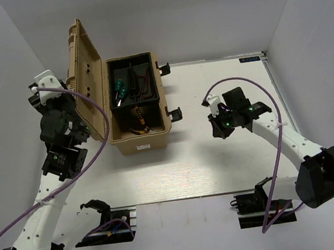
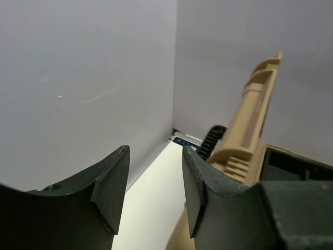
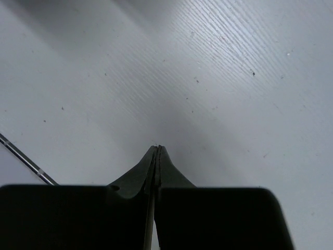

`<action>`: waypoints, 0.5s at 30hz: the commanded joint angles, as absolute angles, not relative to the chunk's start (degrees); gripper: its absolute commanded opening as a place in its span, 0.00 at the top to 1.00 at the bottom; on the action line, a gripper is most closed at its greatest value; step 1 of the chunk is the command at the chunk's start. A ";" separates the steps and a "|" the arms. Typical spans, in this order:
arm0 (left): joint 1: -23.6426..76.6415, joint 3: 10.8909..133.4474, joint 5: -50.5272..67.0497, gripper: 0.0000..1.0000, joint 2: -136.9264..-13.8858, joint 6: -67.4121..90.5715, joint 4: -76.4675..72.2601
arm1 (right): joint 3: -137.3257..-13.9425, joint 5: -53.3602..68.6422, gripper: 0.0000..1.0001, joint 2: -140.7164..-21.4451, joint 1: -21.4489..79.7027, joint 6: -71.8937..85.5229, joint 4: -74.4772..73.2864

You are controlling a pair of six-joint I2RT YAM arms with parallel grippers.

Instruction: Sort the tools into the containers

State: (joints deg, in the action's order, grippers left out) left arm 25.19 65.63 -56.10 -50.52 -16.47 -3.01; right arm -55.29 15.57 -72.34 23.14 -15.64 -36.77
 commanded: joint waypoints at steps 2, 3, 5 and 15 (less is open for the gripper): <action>23.38 70.13 -57.13 0.45 -50.80 -16.52 -2.64 | -52.57 20.74 1.00 -69.97 22.15 -12.48 -31.82; 22.77 71.79 -56.52 0.43 -51.32 -16.52 -1.59 | -51.51 20.92 1.00 -69.96 21.89 -12.31 -31.47; 21.36 73.12 -55.12 0.39 -53.69 -16.52 -0.44 | -49.76 21.53 1.00 -68.91 21.53 -11.87 -29.62; 8.89 88.31 -36.08 0.29 -63.28 5.86 24.06 | -44.65 24.52 1.00 -65.48 19.16 -10.64 -26.02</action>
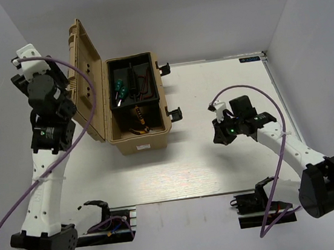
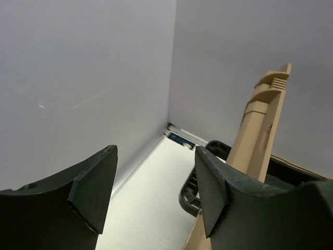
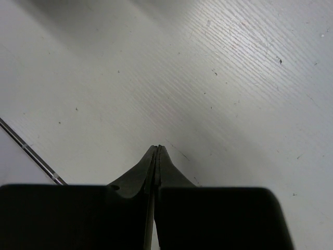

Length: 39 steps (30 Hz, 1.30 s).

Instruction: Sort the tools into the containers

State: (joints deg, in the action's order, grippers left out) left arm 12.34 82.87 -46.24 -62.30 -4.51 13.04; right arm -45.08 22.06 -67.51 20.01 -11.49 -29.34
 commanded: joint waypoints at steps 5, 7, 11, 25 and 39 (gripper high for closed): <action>-0.06 87.81 -27.10 0.26 -66.08 16.24 30.58 | -43.51 26.89 1.00 -63.28 18.29 -10.37 -25.66; -2.71 85.88 -23.14 0.26 -66.09 18.01 31.20 | -43.42 27.33 1.00 -62.32 17.93 -10.20 -25.49; -7.29 80.08 -11.89 0.27 -65.39 21.26 30.67 | -42.72 27.86 1.00 -61.35 17.14 -9.76 -25.22; -10.56 80.40 56.83 0.20 -73.01 25.40 15.74 | -42.36 29.44 1.00 -60.64 14.33 -8.18 -24.44; -10.02 77.52 40.97 0.00 -59.60 21.54 13.97 | -42.45 24.97 0.45 -61.08 12.04 -6.86 -23.82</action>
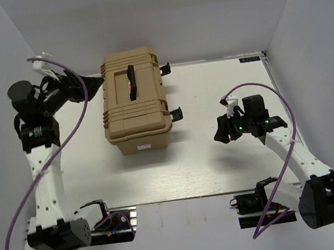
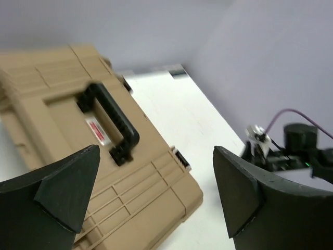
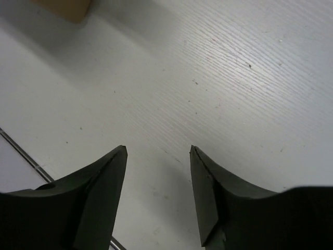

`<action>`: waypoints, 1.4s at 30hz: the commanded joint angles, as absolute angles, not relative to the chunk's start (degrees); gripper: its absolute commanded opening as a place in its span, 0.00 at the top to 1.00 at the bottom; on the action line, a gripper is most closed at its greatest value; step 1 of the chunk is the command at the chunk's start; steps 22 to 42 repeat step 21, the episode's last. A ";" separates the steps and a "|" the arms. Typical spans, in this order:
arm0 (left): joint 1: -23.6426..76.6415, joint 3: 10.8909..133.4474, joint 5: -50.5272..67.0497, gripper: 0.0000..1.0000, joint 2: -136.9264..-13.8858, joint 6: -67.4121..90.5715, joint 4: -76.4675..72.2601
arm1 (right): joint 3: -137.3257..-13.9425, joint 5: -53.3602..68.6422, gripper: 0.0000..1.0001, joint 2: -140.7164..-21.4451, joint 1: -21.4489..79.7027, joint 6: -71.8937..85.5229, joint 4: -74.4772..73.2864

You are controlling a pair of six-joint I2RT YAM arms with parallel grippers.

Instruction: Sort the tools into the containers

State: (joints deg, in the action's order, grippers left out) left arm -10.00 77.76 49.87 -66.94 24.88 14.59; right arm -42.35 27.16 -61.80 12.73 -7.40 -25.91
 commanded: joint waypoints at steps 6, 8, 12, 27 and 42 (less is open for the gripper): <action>-9.49 63.08 47.17 0.00 -54.59 21.00 9.61 | -43.15 20.93 0.26 -61.26 11.60 -3.79 -22.77; -8.96 56.72 53.25 0.00 -52.22 22.49 1.28 | -43.50 17.06 0.23 -61.00 11.51 -1.07 -22.06; -8.44 45.36 54.84 0.00 -47.73 21.02 1.65 | -43.77 12.58 0.19 -60.47 10.99 -0.35 -21.45; -4.66 35.16 45.62 0.00 -38.16 14.24 2.73 | -43.07 14.06 0.21 -59.69 9.76 -2.01 -21.01; -4.66 35.16 45.62 0.00 -38.16 14.24 2.73 | -43.07 14.06 0.21 -59.69 9.76 -2.01 -21.01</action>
